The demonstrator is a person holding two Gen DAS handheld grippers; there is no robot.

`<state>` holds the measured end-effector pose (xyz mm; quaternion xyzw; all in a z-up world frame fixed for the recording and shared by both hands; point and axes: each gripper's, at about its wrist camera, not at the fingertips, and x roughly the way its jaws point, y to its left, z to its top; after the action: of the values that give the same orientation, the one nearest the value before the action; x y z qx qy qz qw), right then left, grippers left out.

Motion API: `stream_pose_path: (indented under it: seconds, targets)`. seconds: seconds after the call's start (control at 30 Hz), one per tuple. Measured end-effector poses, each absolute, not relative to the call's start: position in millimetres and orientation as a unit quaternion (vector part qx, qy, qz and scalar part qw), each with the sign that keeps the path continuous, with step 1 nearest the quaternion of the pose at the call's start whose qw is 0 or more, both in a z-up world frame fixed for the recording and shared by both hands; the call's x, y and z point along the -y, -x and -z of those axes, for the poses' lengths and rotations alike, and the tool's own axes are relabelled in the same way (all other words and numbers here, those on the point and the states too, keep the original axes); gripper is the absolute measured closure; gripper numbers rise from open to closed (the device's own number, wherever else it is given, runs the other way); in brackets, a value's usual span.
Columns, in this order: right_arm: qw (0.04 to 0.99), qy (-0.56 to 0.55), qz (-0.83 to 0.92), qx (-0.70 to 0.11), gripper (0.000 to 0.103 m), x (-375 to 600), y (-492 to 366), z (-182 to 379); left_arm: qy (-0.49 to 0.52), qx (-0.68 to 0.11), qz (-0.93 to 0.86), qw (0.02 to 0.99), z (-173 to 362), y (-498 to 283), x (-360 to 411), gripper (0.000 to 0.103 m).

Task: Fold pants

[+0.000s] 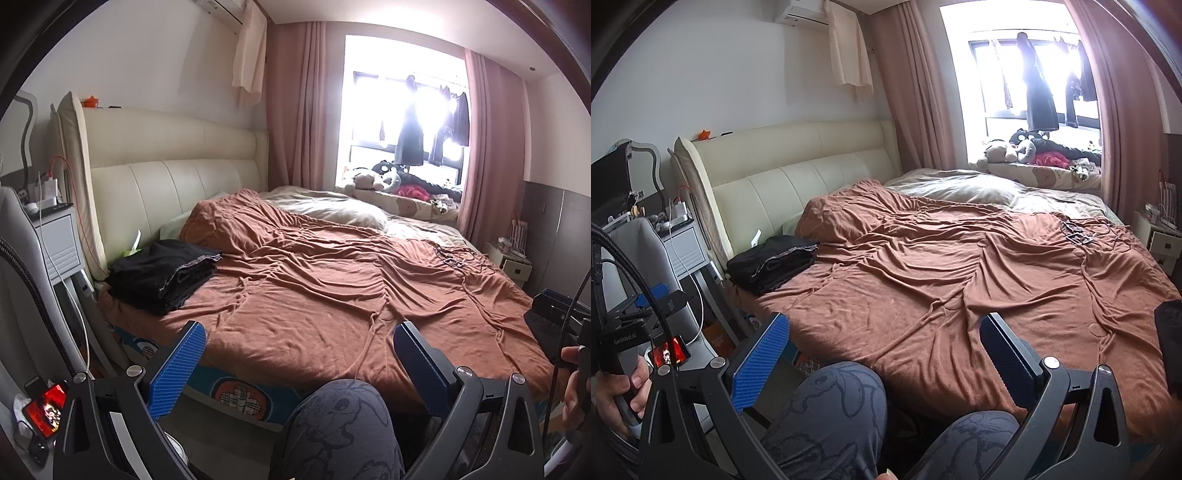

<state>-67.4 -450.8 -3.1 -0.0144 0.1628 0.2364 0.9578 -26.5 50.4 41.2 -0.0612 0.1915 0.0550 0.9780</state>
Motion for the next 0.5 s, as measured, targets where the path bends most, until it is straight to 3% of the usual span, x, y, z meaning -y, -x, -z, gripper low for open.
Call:
stream_pose_path:
  seconds: [0.5]
  targets:
    - [0.959, 0.013, -0.229, -0.168, 0.000, 455.3, 70.7, 5.3, 0.059, -0.187, -0.047, 0.980, -43.8, 38.4, -45.4, 0.000]
